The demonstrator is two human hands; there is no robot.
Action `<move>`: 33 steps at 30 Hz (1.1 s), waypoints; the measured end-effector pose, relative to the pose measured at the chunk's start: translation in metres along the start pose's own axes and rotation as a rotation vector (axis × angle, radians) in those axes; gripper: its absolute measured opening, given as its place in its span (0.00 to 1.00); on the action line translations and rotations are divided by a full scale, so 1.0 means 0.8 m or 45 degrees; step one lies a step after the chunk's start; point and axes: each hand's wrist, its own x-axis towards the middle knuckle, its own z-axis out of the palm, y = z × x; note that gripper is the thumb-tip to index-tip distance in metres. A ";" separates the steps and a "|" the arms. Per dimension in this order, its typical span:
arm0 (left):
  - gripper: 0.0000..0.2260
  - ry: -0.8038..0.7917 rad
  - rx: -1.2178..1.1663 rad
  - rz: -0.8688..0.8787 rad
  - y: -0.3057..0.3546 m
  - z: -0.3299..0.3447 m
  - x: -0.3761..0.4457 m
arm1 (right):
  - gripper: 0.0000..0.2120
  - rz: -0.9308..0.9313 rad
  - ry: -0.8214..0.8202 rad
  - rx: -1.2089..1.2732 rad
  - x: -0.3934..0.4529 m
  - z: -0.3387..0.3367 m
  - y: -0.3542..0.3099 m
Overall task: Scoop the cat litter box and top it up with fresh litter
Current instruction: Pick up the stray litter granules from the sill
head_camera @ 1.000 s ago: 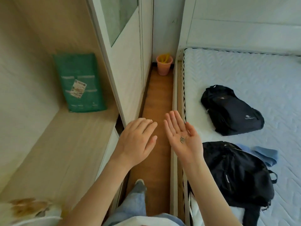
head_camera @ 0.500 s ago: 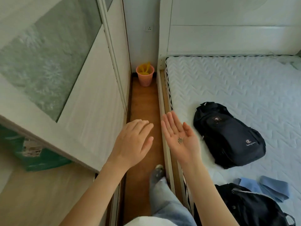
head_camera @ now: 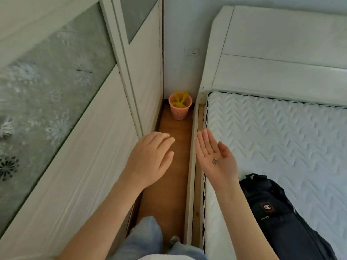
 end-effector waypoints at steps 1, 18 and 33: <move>0.21 -0.017 -0.003 -0.010 -0.010 0.008 0.020 | 0.20 0.010 0.009 0.007 0.022 0.007 -0.004; 0.20 0.025 -0.023 0.008 -0.209 0.086 0.422 | 0.19 -0.039 0.016 0.031 0.398 0.191 -0.066; 0.20 -0.176 -0.061 -0.278 -0.324 0.255 0.767 | 0.20 0.053 0.177 -0.083 0.806 0.258 -0.238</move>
